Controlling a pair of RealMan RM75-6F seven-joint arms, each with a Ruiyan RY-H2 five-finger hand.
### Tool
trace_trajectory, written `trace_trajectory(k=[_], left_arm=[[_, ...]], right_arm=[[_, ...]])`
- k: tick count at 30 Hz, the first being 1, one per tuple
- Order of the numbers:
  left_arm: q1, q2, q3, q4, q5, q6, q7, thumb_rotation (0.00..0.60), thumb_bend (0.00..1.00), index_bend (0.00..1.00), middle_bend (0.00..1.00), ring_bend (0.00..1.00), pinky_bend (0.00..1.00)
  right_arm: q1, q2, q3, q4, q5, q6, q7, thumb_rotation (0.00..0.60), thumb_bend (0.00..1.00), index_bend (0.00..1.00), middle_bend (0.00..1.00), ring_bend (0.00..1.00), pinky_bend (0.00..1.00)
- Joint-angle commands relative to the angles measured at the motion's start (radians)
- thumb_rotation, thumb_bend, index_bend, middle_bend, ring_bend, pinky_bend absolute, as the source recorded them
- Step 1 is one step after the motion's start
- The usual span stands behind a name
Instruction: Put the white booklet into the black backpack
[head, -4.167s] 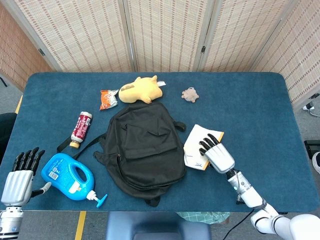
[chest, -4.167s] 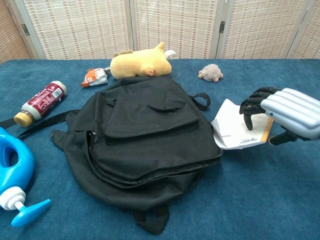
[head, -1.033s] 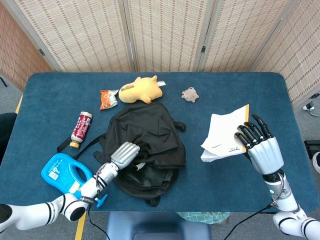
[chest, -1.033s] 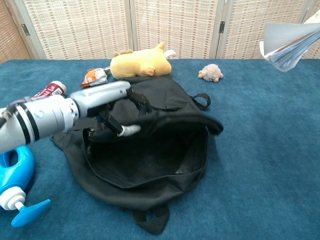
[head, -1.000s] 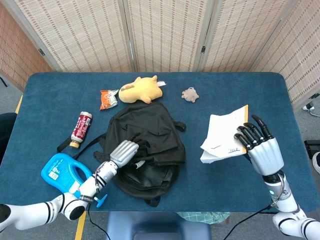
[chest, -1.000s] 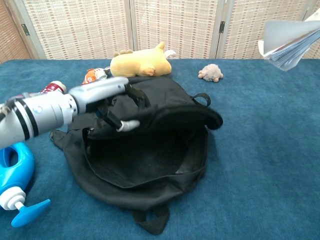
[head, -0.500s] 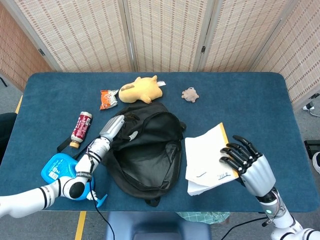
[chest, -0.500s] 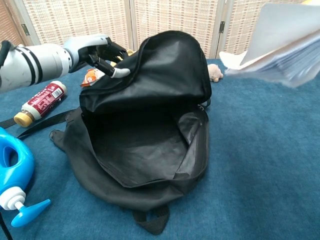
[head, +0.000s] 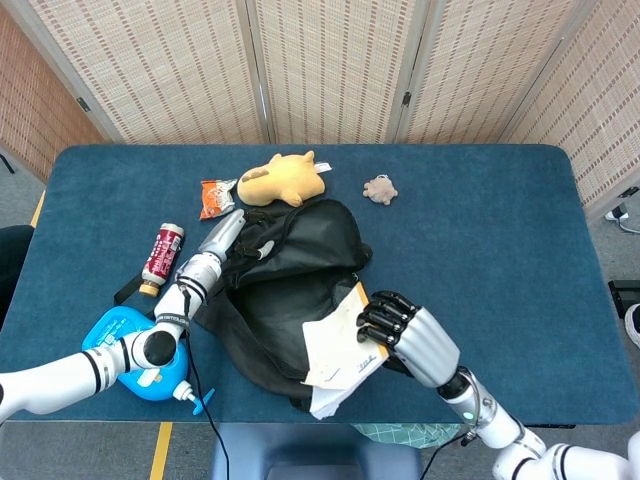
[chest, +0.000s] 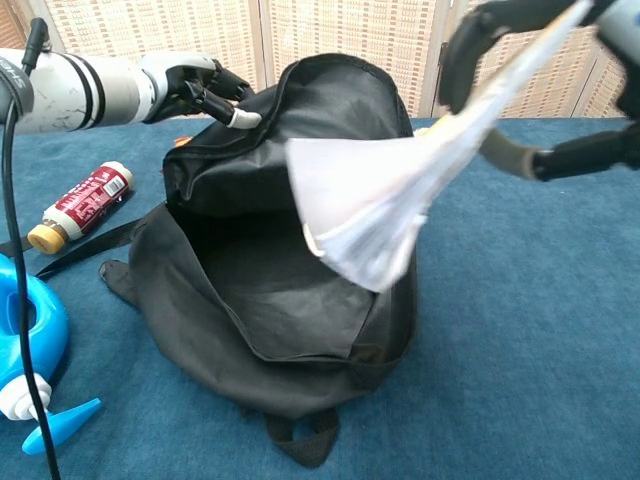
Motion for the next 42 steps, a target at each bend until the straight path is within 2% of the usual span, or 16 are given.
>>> trace_trajectory(k=[1, 8, 15, 22, 31, 42], left_arm=[[-0.010, 0.007, -0.001, 0.002, -0.028, -0.017, -0.004, 0.600, 0.56, 0.63, 0.33, 0.27, 0.00], [-0.028, 0.014, 0.007, 0.015, -0.082, -0.038, -0.006, 0.600, 0.56, 0.63, 0.33, 0.26, 0.00], [-0.036, 0.023, 0.012, 0.026, -0.117, -0.069, -0.027, 0.600, 0.56, 0.63, 0.33, 0.26, 0.00], [-0.036, 0.026, 0.009, 0.042, -0.134, -0.099, -0.061, 0.600, 0.56, 0.63, 0.33, 0.26, 0.00], [-0.027, 0.036, 0.016, 0.037, -0.113, -0.117, -0.086, 0.600, 0.56, 0.63, 0.33, 0.26, 0.00], [-0.002, 0.057, 0.022, 0.007, -0.069, -0.124, -0.121, 0.600, 0.56, 0.63, 0.33, 0.25, 0.00]], right_arm=[[0.049, -0.079, 0.046, 0.075, 0.023, -0.031, 0.023, 0.600, 0.46, 0.91, 0.50, 0.39, 0.33], [0.125, -0.219, 0.072, 0.267, 0.028, -0.062, 0.061, 0.600, 0.46, 0.91, 0.50, 0.41, 0.37], [0.179, -0.386, 0.070, 0.510, 0.031, -0.036, 0.122, 0.600, 0.46, 0.91, 0.51, 0.42, 0.38], [0.241, -0.514, 0.084, 0.708, 0.047, -0.005, 0.180, 0.600, 0.46, 0.91, 0.52, 0.43, 0.38], [0.236, -0.613, 0.034, 0.934, 0.076, 0.013, 0.252, 0.600, 0.46, 0.91, 0.52, 0.43, 0.39], [0.142, -0.631, -0.038, 1.044, 0.118, 0.018, 0.310, 0.600, 0.46, 0.91, 0.52, 0.43, 0.39]])
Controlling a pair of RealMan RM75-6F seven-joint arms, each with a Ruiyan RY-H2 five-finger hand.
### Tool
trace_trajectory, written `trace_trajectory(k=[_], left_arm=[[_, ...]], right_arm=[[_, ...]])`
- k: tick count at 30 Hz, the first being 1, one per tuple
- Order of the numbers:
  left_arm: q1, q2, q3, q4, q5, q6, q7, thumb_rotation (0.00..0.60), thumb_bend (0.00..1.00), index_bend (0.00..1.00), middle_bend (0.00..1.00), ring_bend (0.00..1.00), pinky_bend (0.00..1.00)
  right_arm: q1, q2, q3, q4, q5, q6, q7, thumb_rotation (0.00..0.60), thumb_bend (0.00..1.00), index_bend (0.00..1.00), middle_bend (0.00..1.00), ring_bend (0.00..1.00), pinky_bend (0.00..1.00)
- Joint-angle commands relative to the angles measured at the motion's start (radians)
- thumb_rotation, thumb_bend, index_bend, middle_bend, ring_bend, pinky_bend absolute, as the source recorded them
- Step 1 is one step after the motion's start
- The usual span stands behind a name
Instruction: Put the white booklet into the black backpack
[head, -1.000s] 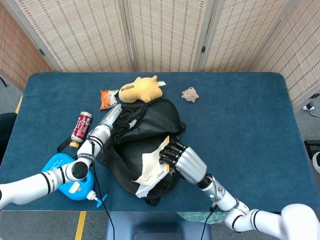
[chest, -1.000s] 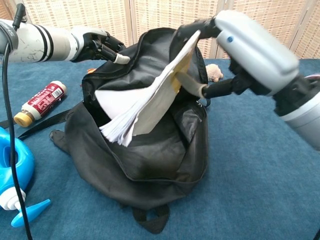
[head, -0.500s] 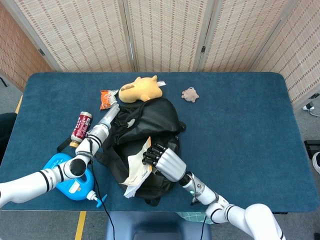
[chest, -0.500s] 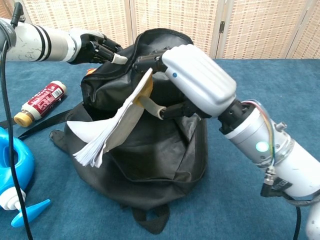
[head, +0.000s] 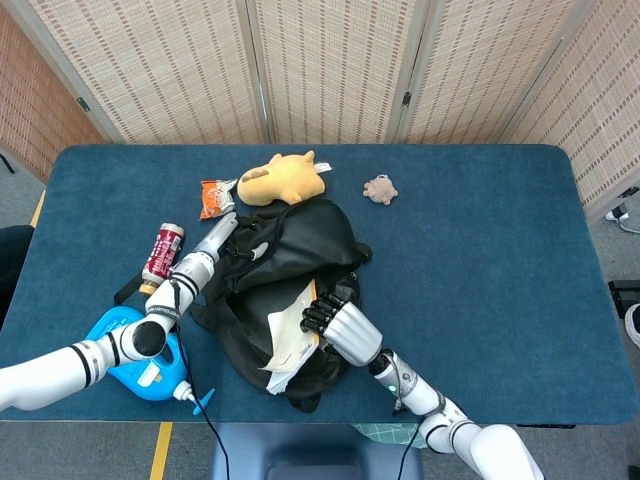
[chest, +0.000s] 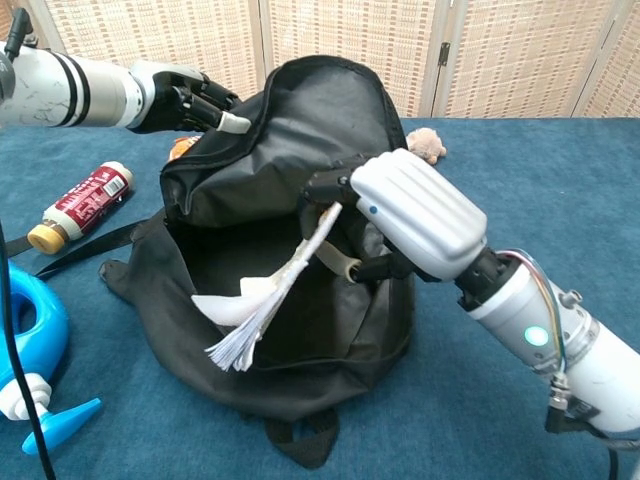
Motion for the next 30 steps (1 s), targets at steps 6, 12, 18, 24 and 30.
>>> trace_trajectory(k=[6, 12, 18, 24, 30], left_arm=[[0.017, 0.022, 0.001, -0.023, 0.021, -0.007, -0.025, 0.600, 0.56, 0.62, 0.33, 0.25, 0.00], [0.025, 0.036, 0.001, -0.040, 0.032, -0.008, -0.041, 0.600, 0.56, 0.62, 0.32, 0.25, 0.00], [0.029, 0.049, 0.003, -0.056, 0.035, -0.006, -0.052, 0.600, 0.56, 0.62, 0.32, 0.24, 0.00], [0.024, 0.058, 0.008, -0.068, 0.031, -0.009, -0.055, 0.600, 0.56, 0.61, 0.32, 0.24, 0.00], [0.018, 0.060, 0.015, -0.070, 0.025, -0.011, -0.056, 0.600, 0.56, 0.61, 0.31, 0.23, 0.00]], right_arm=[[-0.046, 0.026, -0.057, 0.037, 0.008, -0.016, 0.001, 0.600, 0.46, 0.90, 0.52, 0.43, 0.39], [-0.025, 0.023, -0.042, 0.016, 0.047, -0.095, -0.083, 0.600, 0.46, 0.88, 0.51, 0.41, 0.40], [0.025, 0.023, -0.019, -0.022, 0.077, -0.172, -0.180, 0.600, 0.46, 0.88, 0.50, 0.41, 0.40], [0.074, 0.017, 0.007, -0.058, 0.103, -0.230, -0.274, 0.600, 0.46, 0.88, 0.50, 0.41, 0.40], [0.111, 0.013, 0.030, -0.081, 0.127, -0.283, -0.356, 0.600, 0.46, 0.88, 0.50, 0.41, 0.40]])
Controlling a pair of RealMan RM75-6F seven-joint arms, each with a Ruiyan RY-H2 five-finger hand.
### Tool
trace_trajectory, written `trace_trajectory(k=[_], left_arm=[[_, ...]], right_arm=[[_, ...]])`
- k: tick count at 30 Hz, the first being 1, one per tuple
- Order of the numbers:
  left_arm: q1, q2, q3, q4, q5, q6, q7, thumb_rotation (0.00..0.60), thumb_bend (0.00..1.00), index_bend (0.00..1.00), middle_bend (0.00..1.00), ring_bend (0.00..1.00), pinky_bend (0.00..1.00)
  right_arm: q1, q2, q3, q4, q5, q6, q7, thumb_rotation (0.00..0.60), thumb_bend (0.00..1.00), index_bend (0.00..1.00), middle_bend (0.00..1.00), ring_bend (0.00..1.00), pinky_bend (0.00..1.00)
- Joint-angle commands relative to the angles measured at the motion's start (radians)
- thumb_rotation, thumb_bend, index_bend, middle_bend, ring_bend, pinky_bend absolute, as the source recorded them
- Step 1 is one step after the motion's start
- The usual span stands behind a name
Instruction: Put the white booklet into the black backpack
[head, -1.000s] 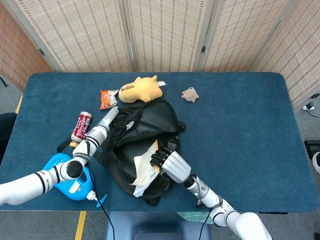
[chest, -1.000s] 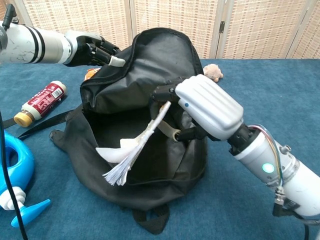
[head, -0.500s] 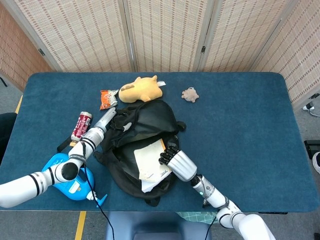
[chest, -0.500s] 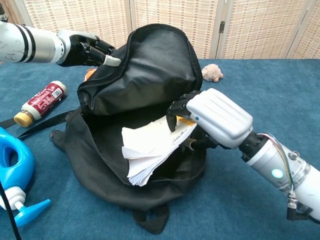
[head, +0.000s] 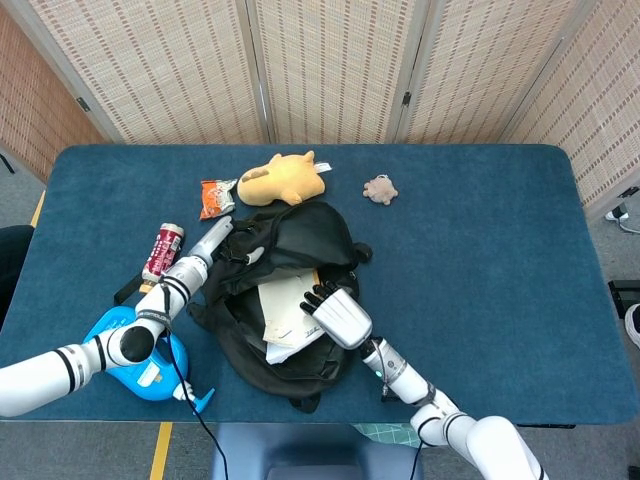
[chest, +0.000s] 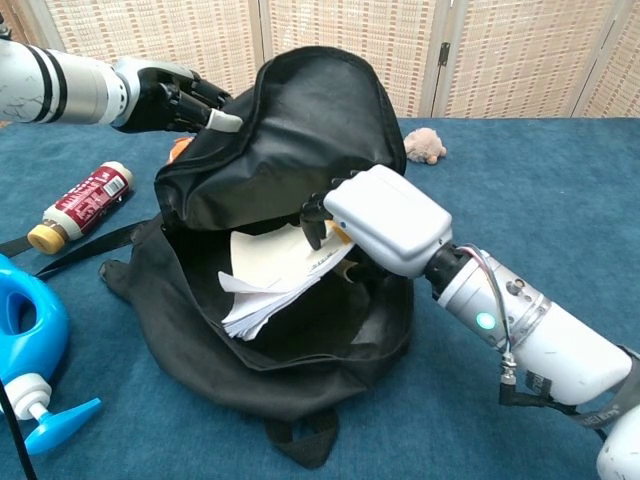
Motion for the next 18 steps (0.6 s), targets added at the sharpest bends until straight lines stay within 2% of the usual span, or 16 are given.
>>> trace_trajectory(k=[1, 13, 17, 18], left_arm=[[-0.004, -0.002, 0.001, 0.001, -0.004, 0.005, -0.002, 0.600, 0.56, 0.61, 0.31, 0.23, 0.00], [-0.013, 0.005, 0.011, -0.017, -0.014, 0.014, -0.002, 0.600, 0.56, 0.60, 0.31, 0.23, 0.00], [-0.012, 0.011, 0.014, -0.022, -0.016, 0.013, -0.004, 0.600, 0.56, 0.59, 0.31, 0.23, 0.00], [-0.012, 0.012, 0.015, -0.022, -0.017, 0.012, -0.004, 0.600, 0.56, 0.59, 0.30, 0.23, 0.00]], right_arm=[[0.036, -0.010, 0.022, -0.009, 0.020, -0.048, -0.082, 0.600, 0.46, 0.88, 0.50, 0.41, 0.40], [0.087, -0.024, 0.042, -0.032, 0.053, -0.128, -0.237, 0.600, 0.46, 0.86, 0.48, 0.41, 0.37], [0.077, -0.001, 0.044, -0.071, 0.069, -0.142, -0.260, 0.600, 0.46, 0.69, 0.40, 0.36, 0.32], [0.072, 0.008, 0.045, -0.086, 0.074, -0.146, -0.266, 0.600, 0.46, 0.61, 0.36, 0.34, 0.30]])
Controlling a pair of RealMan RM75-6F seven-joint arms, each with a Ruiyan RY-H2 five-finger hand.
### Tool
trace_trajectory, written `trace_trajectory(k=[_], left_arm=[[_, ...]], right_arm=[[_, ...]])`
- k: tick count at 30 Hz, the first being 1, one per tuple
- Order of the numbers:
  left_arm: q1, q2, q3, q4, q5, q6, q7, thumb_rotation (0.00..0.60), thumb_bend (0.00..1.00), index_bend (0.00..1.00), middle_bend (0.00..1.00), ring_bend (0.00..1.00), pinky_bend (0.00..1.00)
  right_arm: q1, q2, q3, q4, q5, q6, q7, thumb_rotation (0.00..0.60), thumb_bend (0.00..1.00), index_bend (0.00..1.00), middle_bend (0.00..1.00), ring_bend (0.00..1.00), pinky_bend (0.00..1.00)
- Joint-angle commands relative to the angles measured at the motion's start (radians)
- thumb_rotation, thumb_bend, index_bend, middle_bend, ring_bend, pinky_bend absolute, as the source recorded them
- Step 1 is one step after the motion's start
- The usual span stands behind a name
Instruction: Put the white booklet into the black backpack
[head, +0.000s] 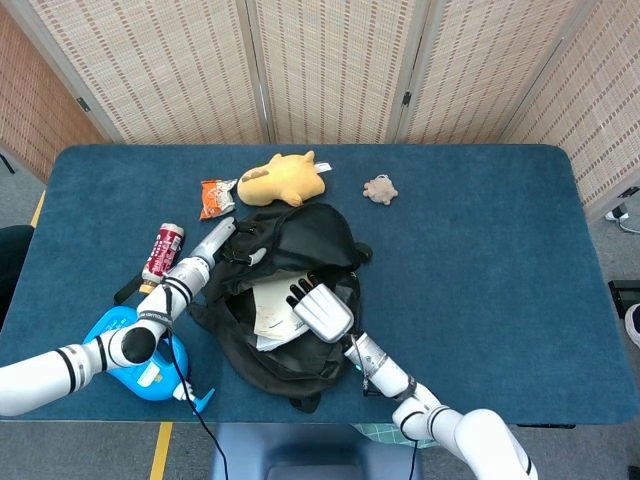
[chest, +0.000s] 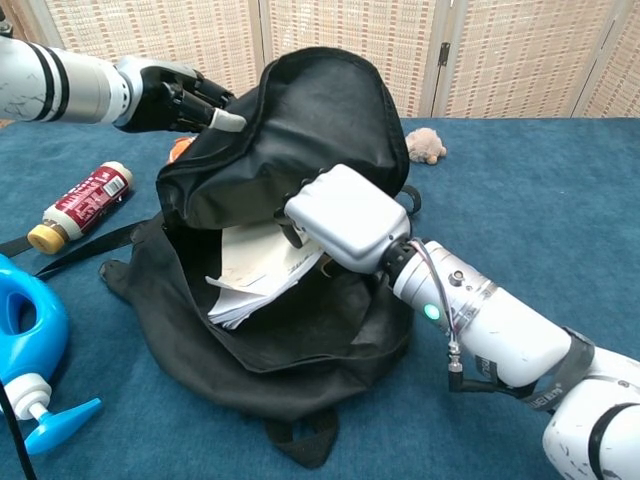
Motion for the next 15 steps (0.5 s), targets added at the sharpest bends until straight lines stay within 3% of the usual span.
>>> trace_trajectory(k=[1, 5, 7, 11, 15], left_arm=[[0.000, 0.003, 0.002, 0.000, -0.002, -0.003, -0.002, 0.600, 0.56, 0.59, 0.30, 0.23, 0.00], [-0.003, 0.006, 0.005, 0.004, -0.005, -0.013, -0.004, 0.600, 0.56, 0.58, 0.30, 0.22, 0.00], [-0.004, 0.006, 0.008, 0.006, -0.007, -0.014, -0.005, 0.600, 0.56, 0.58, 0.30, 0.22, 0.00], [-0.006, 0.005, 0.014, 0.006, -0.011, -0.013, -0.004, 0.600, 0.56, 0.58, 0.30, 0.22, 0.00], [-0.009, 0.006, 0.020, 0.006, -0.016, -0.013, -0.003, 0.600, 0.56, 0.57, 0.29, 0.22, 0.00]], right_arm=[[-0.017, 0.032, 0.003, -0.054, 0.019, -0.013, -0.021, 0.600, 0.46, 0.53, 0.33, 0.32, 0.28], [-0.049, 0.084, 0.008, -0.159, 0.050, -0.036, -0.058, 0.600, 0.45, 0.30, 0.24, 0.25, 0.25], [-0.062, 0.117, 0.007, -0.217, 0.059, -0.045, -0.088, 0.600, 0.38, 0.19, 0.17, 0.19, 0.23], [-0.095, 0.192, 0.006, -0.358, 0.090, -0.069, -0.144, 0.600, 0.23, 0.10, 0.11, 0.14, 0.20], [-0.119, 0.269, 0.003, -0.489, 0.109, -0.084, -0.170, 0.600, 0.17, 0.07, 0.10, 0.12, 0.20]])
